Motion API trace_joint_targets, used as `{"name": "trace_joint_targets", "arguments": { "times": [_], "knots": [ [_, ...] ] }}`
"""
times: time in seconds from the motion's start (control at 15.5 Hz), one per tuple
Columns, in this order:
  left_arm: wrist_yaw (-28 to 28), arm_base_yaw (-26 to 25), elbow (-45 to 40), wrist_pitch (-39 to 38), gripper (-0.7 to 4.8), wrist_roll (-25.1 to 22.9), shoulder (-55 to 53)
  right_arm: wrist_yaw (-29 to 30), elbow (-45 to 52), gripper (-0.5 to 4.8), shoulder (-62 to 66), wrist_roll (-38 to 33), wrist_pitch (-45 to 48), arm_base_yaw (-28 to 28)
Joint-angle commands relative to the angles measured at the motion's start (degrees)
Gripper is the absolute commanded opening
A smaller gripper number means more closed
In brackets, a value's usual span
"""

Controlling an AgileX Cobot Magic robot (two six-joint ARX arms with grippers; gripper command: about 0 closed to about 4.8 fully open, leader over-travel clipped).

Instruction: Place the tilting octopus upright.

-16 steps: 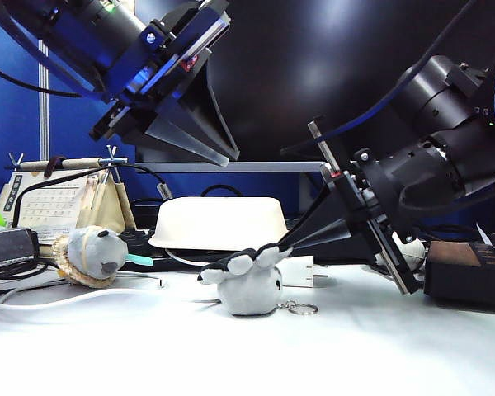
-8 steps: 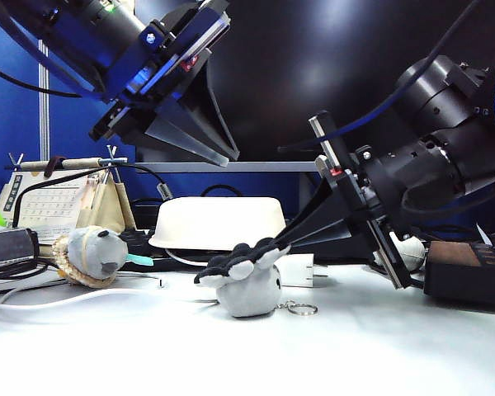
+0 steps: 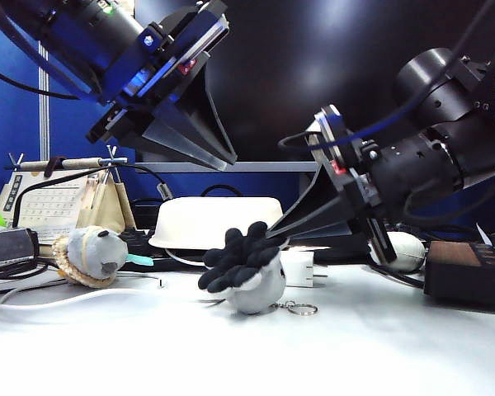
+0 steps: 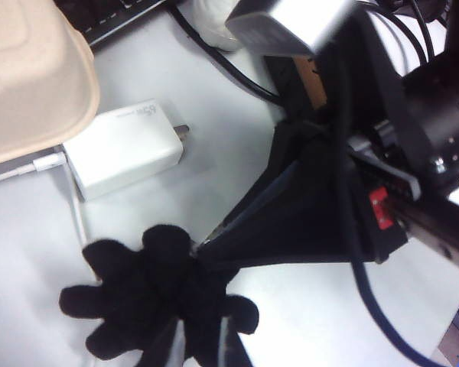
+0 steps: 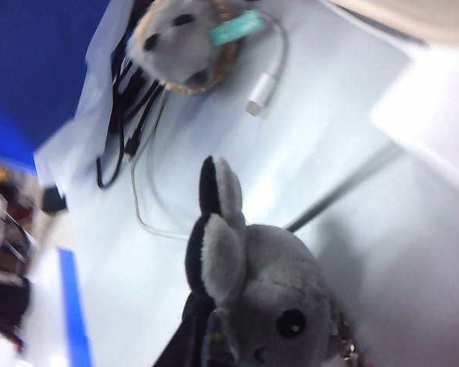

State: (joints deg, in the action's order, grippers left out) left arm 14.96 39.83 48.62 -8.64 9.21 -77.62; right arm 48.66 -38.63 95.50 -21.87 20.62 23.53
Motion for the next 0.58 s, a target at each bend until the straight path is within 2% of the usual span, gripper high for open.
{"name": "trace_joint_targets", "arguments": {
  "times": [0.06, 0.13, 0.32, 0.58],
  "knots": [
    [0.3, 0.0, 0.2, 0.1, 0.76, -0.2, 0.1, -0.6, -0.3, -0.03, -0.3, 13.4, 0.9, 0.1],
    [0.3, 0.0, 0.2, -0.1, 0.76, -0.2, 0.1, -2.4, -0.3, -0.03, -0.3, 18.3, 0.9, 0.1],
    [0.3, 0.0, 0.2, -0.5, 0.76, -0.2, 0.1, -7.0, -0.5, -0.03, -0.3, 26.6, 1.1, 0.0],
    [0.3, 0.0, 0.2, -0.5, 0.76, -0.2, 0.1, -13.6, -1.0, -0.03, -0.2, 28.3, 5.9, 0.0]
  ]
}}
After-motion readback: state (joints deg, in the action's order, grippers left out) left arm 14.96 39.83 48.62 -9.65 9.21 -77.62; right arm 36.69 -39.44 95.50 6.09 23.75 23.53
